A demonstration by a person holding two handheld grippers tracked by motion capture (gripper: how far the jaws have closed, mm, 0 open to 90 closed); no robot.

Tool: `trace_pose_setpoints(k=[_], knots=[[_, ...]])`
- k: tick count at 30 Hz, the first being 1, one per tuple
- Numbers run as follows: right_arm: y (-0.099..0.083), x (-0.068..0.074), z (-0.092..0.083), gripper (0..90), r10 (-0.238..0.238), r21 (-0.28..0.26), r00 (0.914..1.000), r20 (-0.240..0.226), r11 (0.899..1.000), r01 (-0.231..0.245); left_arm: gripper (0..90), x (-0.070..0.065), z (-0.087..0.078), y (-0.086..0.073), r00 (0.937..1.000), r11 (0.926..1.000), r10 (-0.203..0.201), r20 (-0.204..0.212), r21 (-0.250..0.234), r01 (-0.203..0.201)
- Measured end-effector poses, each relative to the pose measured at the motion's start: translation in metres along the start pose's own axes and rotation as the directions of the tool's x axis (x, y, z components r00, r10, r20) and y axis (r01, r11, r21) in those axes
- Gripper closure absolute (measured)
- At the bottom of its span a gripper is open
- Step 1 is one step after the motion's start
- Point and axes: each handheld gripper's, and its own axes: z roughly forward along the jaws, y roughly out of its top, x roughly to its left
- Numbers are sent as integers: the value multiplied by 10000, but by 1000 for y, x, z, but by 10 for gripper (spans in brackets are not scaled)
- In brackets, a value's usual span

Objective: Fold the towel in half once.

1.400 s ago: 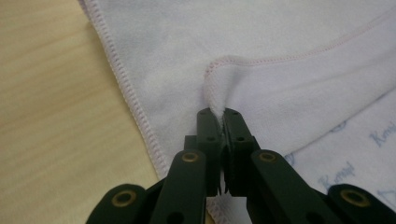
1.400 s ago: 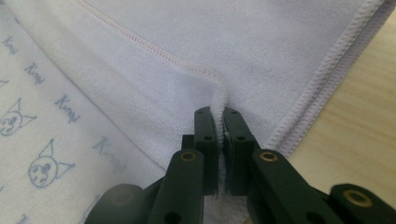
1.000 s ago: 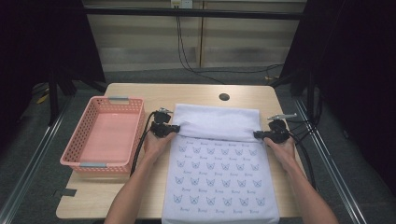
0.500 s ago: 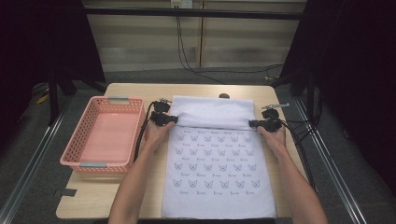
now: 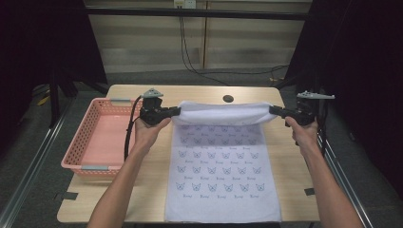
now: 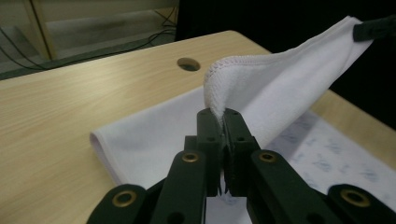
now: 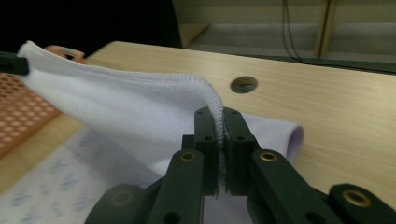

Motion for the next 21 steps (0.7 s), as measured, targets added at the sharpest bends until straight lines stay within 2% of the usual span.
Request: trace_pose_setpoints(k=[1, 2, 3, 6, 8, 11, 12, 15, 16, 19, 20, 21], knots=[[0, 3, -6, 864, 39, -145, 9998, -172, 9999, -41, 873, -2, -8, 1, 9998, 9999, -37, 220, -165, 41], [0, 6, -13, 864, 110, -199, 9996, -276, 9997, -116, 873, -5, -16, 0, 9978, 9986, -320, 580, -398, 343], [0, 10, -19, 864, 42, -214, 9991, -419, 9998, -51, 873, -9, -23, -1, 9974, 9985, -270, 674, -463, 301], [0, 22, -37, 864, -241, -385, 9971, -720, 9990, 214, 873, -23, -44, -3, 9968, 9979, 154, 790, -647, -103], [2, 31, -48, 864, -355, -594, 9950, -938, 9978, 300, 873, -29, -53, 0, 9962, 9973, 452, 740, -608, -408], [9, 46, -66, 864, -672, -817, 9925, -1020, 9949, 590, 873, -41, -71, 9, 9940, 9941, 629, 889, -940, -545], [12, 51, -72, 864, -862, -835, 9911, -1019, 9935, 778, 873, -45, -77, 13, 9930, 9928, 779, 887, -979, -692], [18, 62, -90, 864, -1047, -1207, 9878, -1150, 9885, 907, 873, -58, -92, 18, 9891, 9890, 1115, 960, -1080, -1010], [18, 66, -97, 864, -1090, -1314, 9870, -1177, 9869, 934, 872, -62, -96, 15, 9873, 9871, 1323, 876, -1019, -1233], [1, 79, -109, 864, -1444, -1264, 9798, -1386, 9838, 1271, 870, -68, -98, -7, 9880, 9910, 1261, 887, -570, -1213], [-6, 81, -110, 864, -1409, -1161, 9794, -1444, 9854, 1247, 869, -69, -96, -25, 9899, 9928, 1182, 789, -273, -1164], [-24, 85, -109, 864, -1387, -926, 9772, -1609, 9878, 1250, 868, -70, -94, -35, 9909, 9945, 1038, 859, -220, -1023]])
